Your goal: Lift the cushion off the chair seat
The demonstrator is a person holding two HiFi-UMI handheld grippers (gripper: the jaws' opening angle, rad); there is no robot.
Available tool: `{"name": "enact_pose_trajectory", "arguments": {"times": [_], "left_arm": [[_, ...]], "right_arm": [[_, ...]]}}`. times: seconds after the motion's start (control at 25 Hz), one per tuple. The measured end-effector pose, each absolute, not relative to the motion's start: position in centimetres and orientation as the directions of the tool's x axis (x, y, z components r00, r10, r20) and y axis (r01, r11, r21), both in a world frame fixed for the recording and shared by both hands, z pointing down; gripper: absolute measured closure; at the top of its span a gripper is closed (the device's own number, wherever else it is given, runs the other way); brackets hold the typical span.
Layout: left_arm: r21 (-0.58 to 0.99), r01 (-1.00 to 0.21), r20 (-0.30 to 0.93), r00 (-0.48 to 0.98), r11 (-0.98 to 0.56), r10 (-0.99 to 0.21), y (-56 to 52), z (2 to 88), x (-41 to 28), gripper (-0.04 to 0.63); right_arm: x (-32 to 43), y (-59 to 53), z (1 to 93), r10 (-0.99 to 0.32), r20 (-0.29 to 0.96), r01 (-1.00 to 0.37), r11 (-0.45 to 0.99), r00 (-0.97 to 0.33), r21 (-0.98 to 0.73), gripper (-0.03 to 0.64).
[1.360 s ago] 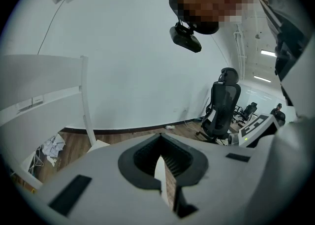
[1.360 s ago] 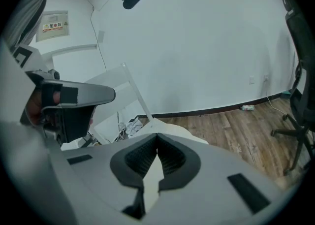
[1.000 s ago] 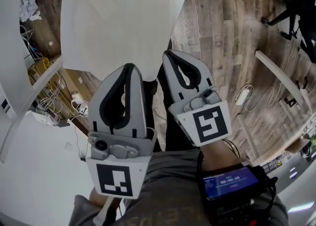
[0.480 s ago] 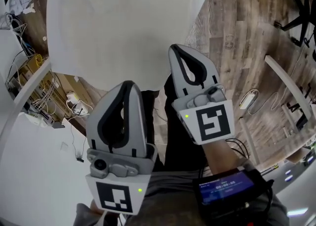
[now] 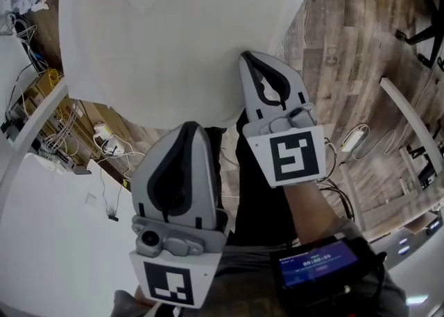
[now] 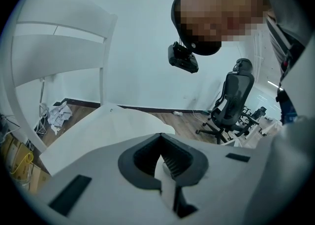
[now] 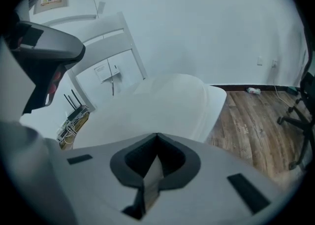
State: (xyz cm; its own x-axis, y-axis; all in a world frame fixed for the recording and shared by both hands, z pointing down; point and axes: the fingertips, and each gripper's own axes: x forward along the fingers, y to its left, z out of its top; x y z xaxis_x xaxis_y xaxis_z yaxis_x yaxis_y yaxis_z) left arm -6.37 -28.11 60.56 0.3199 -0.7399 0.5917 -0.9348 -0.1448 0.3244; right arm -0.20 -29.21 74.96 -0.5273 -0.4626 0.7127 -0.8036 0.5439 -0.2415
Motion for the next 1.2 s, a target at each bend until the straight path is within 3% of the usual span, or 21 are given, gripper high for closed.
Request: {"name": "enact_pose_trajectory", "arguments": {"times": [0.4, 0.44, 0.48, 0.52, 0.84, 1.0, 1.2], "left_arm": [[0.331, -0.928, 0.593, 0.344, -0.169, -0.728, -28.5, 60.5, -4.8, 0.589], [0.332, -0.927, 0.594, 0.347, -0.171, -0.726, -28.5, 60.5, -4.6, 0.589], [0.335, -0.926, 0.594, 0.351, -0.174, -0.724, -28.5, 60.5, -4.4, 0.589], [0.338, -0.924, 0.593, 0.355, -0.177, -0.723, -28.5, 60.5, -4.1, 0.589], [0.34, -0.921, 0.592, 0.366, -0.19, -0.718, -28.9, 60.6, -2.9, 0.589], [0.338, -0.924, 0.597, 0.356, -0.177, -0.719, -29.1, 60.8, -3.1, 0.589], [0.337, -0.926, 0.59, 0.351, -0.174, -0.728, -29.4, 60.0, -3.5, 0.589]], "right_arm": [[1.7, -28.3, 74.1, -0.462, 0.676, -0.804, 0.476, -0.574, -0.357, 0.609], [2.1, -28.3, 73.8, -0.466, 0.665, -0.802, 0.459, -0.584, -0.382, 0.589], [2.5, -28.4, 73.5, -0.477, 0.652, -0.802, 0.44, -0.59, -0.404, 0.49], [3.0, -28.6, 73.4, -0.491, 0.642, -0.806, 0.418, -0.589, -0.42, 0.451], [5.1, -29.3, 75.3, -0.519, 0.621, -0.799, 0.25, -0.588, -0.547, 0.333], [4.1, -29.0, 76.7, -0.47, 0.614, -0.756, 0.213, -0.634, -0.619, 0.34], [4.4, -28.8, 76.9, -0.44, 0.646, -0.766, 0.18, -0.624, -0.617, 0.427]]}}
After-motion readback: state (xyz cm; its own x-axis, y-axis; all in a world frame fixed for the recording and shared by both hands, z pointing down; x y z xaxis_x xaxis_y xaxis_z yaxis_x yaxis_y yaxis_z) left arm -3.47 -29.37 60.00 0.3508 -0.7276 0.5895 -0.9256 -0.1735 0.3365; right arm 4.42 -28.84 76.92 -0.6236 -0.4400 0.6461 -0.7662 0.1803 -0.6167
